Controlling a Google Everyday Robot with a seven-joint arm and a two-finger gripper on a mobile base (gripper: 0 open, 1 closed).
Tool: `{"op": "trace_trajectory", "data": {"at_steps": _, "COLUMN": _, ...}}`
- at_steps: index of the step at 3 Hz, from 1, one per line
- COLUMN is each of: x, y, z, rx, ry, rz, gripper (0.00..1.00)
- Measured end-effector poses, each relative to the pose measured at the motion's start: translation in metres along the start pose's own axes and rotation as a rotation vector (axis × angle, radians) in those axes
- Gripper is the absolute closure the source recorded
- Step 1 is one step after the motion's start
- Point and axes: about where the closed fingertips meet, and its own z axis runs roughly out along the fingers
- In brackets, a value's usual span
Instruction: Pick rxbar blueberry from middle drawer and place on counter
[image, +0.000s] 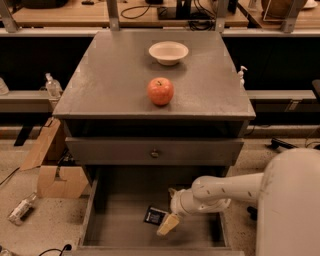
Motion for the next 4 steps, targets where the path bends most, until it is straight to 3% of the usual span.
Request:
{"op": "trace_trajectory", "data": {"at_steps": 1, "x": 0.006, "y": -0.004, "z": 0.012, "rx": 0.004, "ry": 0.051, "rz": -0.015, "gripper": 0.0}}
{"op": "trace_trajectory", "data": {"at_steps": 3, "x": 0.033, "y": 0.006, "z": 0.035, "rx": 0.035, "ry": 0.15, "rz": 0.021, "gripper": 0.03}}
{"op": "trace_trajectory", "data": {"at_steps": 4, "x": 0.04, "y": 0.011, "z": 0.042, "rx": 0.049, "ry": 0.179, "rz": 0.04, "gripper": 0.27}}
